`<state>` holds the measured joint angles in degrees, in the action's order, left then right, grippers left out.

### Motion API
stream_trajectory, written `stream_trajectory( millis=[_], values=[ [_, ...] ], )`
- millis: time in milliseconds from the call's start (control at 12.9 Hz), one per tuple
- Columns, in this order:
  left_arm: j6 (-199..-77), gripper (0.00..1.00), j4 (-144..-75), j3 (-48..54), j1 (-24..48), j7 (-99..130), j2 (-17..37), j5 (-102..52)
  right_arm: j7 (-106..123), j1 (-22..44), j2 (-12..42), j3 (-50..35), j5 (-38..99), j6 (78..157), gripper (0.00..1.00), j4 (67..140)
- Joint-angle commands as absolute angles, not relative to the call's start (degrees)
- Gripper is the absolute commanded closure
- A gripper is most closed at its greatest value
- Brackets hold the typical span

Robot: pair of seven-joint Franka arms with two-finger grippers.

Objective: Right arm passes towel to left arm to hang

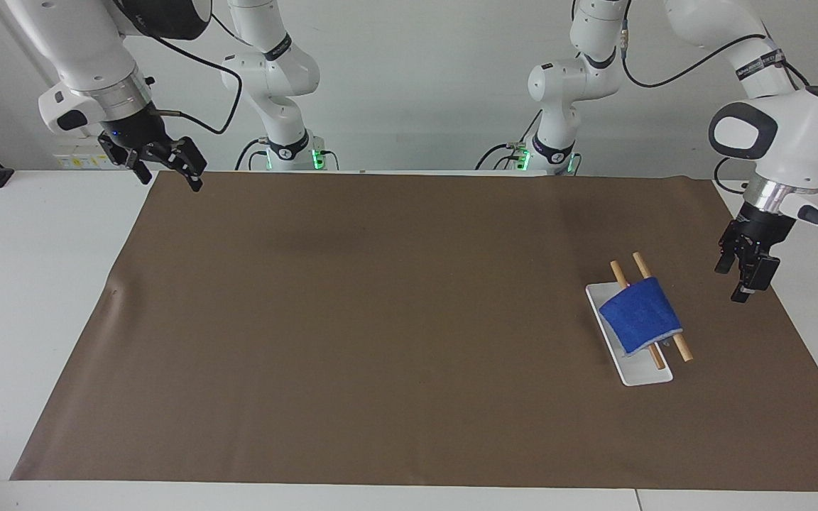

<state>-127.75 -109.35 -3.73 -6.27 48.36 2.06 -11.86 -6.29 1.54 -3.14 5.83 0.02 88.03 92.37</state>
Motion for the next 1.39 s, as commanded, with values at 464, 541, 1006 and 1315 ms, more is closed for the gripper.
stream_trajectory(
  millis=[464, 541, 1006, 1315],
  values=[
    [-97.7, 0.0, -105.0, 1.4, -5.5, 16.5, -6.4, -11.1, -5.3, 2.8, -4.9, 6.2, -2.5, 88.4, 0.0, 94.0],
    [-95.6, 0.0, -105.0, 1.4, -5.5, 13.3, -7.0, -9.8, -5.4, 2.8, -4.9, 6.2, -2.5, 88.3, 0.0, 94.0],
    [-89.7, 0.0, -99.0, 5.4, -5.4, 0.9, -7.2, 7.8, -5.5, 2.7, -4.9, 6.1, -1.6, 88.2, 0.0, 94.0],
    [-87.4, 0.0, -95.9, 6.3, -5.4, 1.6, -8.0, 7.3, -5.4, 2.6, -4.9, 5.9, -1.6, 88.2, 0.0, 94.0]
  ],
)
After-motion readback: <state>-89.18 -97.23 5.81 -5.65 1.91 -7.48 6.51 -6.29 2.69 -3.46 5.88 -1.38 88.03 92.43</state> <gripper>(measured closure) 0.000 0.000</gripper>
